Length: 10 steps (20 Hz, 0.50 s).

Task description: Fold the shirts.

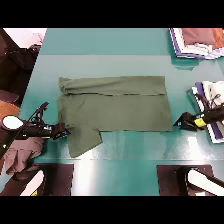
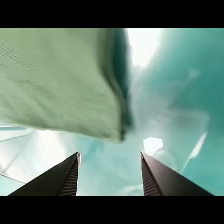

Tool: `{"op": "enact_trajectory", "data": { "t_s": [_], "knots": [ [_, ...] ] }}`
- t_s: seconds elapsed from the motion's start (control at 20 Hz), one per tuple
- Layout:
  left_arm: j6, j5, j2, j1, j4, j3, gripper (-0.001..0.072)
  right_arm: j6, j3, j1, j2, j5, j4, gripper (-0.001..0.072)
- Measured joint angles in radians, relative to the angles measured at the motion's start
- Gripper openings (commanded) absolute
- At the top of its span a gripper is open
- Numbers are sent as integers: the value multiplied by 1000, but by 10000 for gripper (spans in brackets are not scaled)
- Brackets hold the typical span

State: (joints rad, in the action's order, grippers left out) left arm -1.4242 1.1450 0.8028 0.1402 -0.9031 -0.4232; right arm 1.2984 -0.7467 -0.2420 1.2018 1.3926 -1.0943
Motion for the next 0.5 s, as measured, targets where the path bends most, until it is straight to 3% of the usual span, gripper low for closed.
{"op": "enact_trajectory", "data": {
  "t_s": [0.15, 0.25, 0.3, 0.4, 0.5],
  "knots": [
    [6, 0, 0, 0, 1, -14, 28, -42, 77, -49, 27, -43, 73, 428],
    [8, 0, 0, 0, 2, -18, 28, -56, 103, -51, 41, -69, 112, 292],
    [8, -1, 0, 0, 3, -19, 28, -61, 109, -46, 44, -84, 117, 280],
    [10, -1, 0, 0, 3, -21, 27, -69, 120, -26, 50, -121, 129, 15],
    [19, -1, 0, 0, -1, -22, 25, -73, 124, -5, 53, -138, 129, 14]
  ]
}}
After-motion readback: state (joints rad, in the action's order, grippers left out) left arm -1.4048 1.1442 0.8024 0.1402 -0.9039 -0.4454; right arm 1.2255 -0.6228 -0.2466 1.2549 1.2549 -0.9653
